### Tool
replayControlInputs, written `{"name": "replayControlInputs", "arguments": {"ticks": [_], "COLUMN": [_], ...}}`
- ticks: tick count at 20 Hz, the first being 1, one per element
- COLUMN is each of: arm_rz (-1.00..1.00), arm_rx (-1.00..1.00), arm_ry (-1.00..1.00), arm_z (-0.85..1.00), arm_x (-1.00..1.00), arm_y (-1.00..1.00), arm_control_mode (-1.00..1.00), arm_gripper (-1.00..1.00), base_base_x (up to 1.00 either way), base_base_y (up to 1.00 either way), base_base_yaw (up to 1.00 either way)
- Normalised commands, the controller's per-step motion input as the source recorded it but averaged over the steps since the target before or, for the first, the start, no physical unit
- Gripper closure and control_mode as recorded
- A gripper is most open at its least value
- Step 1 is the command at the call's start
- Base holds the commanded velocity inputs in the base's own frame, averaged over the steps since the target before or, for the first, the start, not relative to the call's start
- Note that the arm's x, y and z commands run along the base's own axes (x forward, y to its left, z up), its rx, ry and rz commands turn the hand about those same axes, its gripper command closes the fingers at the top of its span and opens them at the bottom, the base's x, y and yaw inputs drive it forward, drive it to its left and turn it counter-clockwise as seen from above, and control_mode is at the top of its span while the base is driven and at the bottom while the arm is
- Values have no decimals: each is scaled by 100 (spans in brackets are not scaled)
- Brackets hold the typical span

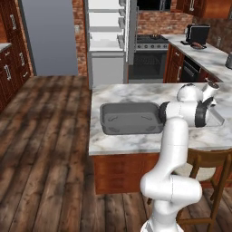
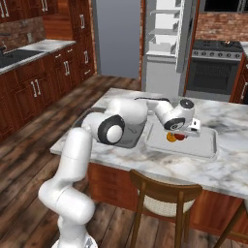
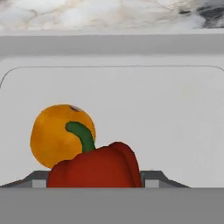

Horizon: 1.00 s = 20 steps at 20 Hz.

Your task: Place the cold items (orange and bell pepper) from the fridge in one tupperware on the dining counter. Place the warm items (hot dog and kebab skewer) in the stove area in another tupperware.

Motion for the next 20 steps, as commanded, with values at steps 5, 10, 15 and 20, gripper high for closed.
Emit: {"name": "replayControlInputs", "arguments": {"ticks": [5, 10, 15, 20], "arm_rz": [0, 0, -5, -7], "arm_rx": [-15, -7, 0, 0], "arm_ry": [3, -1, -9, -21], "arm_z": [-75, -45, -52, -1], "arm_x": [47, 6, -70, -32], "arm_y": [38, 29, 36, 32], "arm_control_mode": [-100, -100, -100, -100], "arm_gripper": [100, -100, -100, -100], "base_base_x": [0, 0, 0, 0], "base_base_y": [0, 0, 0, 0], "base_base_yaw": [0, 0, 0, 0]}}
